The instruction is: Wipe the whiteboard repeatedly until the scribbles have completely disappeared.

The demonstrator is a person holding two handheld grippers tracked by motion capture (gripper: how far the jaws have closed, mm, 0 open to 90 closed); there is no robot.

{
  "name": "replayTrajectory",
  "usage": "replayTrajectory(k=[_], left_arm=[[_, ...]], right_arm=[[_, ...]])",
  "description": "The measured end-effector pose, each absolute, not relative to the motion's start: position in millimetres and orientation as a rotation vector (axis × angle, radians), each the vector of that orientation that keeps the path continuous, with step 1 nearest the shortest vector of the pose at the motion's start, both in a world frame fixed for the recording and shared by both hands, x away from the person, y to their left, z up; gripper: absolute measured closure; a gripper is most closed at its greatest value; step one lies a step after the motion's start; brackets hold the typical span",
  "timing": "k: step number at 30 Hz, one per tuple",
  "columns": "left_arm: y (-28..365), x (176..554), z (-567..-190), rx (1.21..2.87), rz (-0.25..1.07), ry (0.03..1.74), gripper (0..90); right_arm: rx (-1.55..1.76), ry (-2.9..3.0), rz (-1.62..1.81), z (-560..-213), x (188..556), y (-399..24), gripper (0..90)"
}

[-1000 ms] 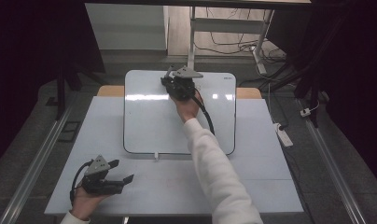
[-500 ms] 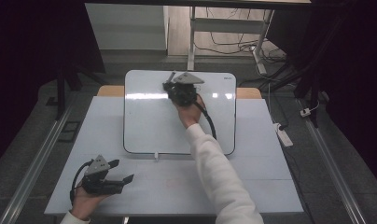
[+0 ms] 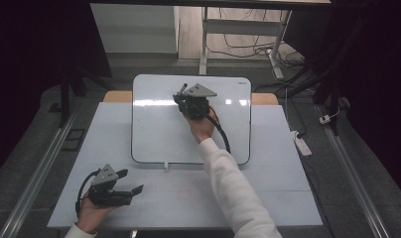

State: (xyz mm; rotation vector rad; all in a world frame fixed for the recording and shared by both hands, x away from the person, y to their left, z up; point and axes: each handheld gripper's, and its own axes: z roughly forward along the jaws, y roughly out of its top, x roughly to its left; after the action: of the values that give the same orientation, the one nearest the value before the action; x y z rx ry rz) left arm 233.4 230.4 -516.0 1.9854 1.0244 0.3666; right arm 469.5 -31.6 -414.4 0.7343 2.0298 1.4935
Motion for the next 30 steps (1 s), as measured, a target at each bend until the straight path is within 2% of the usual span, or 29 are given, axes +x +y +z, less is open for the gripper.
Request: replayTrajectory(k=[4, 9, 13, 18, 23, 28, 30], left_arm=[[232, 233, -516, 1.973, 0.368, 1.03, 17.9], [230, 235, -516, 1.983, 0.365, 1.03, 17.9], [230, 234, -516, 1.975, 0.369, 1.03, 18.0], [230, 236, -517, 1.983, 0.364, 1.031, 18.0], [231, 235, -516, 1.972, 0.366, 1.03, 18.0], [229, 237, -517, 1.984, 0.364, 1.027, 18.0], [230, 235, -516, 1.982, 0.367, 1.025, 18.0]], right_arm=[[0.891, 1.897, 1.523, -405, 481, -62, 77.4], [0.77, 1.984, 1.476, -409, 473, -50, 77.4], [0.928, 1.859, 1.554, -398, 489, -71, 77.4], [0.772, 1.988, 1.511, -406, 480, -44, 77.4], [0.932, 1.836, 1.536, -394, 493, -67, 77.4], [0.79, 1.958, 1.514, -406, 480, -39, 77.4], [0.816, 1.935, 1.52, -403, 484, -45, 77.4]])
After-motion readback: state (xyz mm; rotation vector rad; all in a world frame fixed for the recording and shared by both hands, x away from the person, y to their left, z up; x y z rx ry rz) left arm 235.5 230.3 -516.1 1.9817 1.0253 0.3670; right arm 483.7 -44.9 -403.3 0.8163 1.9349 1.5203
